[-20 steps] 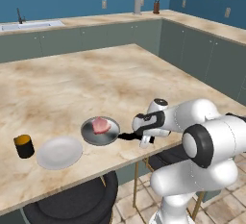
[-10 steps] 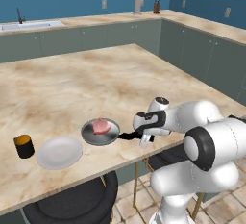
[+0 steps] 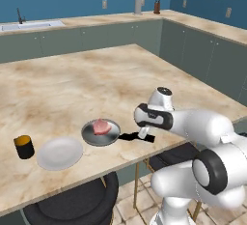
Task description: Pick up the pan with the steak in it and place it on the dining table. Then place the steak on the plate.
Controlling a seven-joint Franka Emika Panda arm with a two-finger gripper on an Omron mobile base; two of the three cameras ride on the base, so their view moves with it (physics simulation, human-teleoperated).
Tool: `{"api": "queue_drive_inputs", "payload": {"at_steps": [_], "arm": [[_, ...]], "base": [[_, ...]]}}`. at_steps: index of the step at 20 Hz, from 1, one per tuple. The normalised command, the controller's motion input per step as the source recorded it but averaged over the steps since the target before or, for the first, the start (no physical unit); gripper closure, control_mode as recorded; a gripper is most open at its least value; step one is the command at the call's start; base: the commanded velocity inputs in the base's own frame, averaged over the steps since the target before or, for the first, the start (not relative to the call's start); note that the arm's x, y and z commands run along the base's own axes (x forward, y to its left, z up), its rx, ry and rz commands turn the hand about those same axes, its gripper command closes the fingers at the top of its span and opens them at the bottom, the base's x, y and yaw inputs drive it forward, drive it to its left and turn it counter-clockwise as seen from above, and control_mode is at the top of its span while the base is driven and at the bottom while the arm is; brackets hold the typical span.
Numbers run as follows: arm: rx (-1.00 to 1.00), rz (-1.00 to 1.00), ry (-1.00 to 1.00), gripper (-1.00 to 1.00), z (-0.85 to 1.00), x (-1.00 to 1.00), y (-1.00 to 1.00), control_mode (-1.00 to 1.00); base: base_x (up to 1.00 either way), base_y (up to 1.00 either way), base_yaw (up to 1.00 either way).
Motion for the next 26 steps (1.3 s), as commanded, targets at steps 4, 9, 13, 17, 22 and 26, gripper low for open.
{"api": "queue_drive_inputs", "payload": {"at_steps": [4,9,13,17,22,26], "arm": [[0.00,-0.04,-0.09,-1.00,0.42,0.01,0.42,-1.00],[0.00,-0.03,-0.14,-1.00,0.17,0.09,0.55,-1.00],[0.00,-0.03,-0.07,-1.00,0.02,0.28,0.54,-1.00],[0.00,-0.04,-0.03,-1.00,0.00,0.40,0.52,-1.00],[0.00,-0.05,-0.04,-1.00,0.02,0.36,0.51,-1.00],[-0.01,-0.01,-0.01,-1.00,0.01,0.06,0.29,-1.00]], "base": [[0.00,0.00,0.00],[0.00,0.00,0.00],[0.00,0.00,0.00],[0.00,0.00,0.00],[0.00,0.00,0.00],[0.00,0.00,0.00]]}}
